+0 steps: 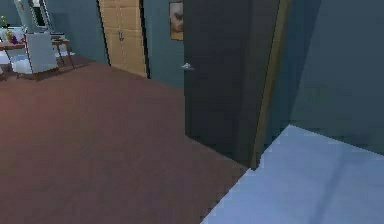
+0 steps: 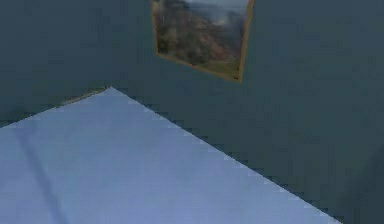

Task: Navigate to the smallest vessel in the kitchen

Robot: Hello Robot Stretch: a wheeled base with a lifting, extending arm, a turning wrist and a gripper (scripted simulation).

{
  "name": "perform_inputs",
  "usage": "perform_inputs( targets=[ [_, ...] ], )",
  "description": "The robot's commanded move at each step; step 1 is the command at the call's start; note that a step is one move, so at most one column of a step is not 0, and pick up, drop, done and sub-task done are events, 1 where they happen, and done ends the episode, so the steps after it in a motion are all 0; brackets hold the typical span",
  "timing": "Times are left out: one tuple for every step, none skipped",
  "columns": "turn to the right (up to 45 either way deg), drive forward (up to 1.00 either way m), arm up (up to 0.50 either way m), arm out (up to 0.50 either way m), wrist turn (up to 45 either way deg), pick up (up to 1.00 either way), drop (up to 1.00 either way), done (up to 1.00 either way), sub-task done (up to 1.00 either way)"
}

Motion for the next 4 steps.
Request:
perform_inputs(
  targets=[
    [0.0,0.45,0.00,0.00,0.0,0.00,0.00,0.00,0.00],
    [-36.0,0.00,0.00,0.00,0.0,0.00,0.00,0.00,0.00],
    [0.0,1.00,0.00,0.00,0.0,0.00,0.00,0.00,0.00],
    [0.0,0.60,0.00,0.00,0.0,0.00,0.00,0.00,0.00]
  ],
)
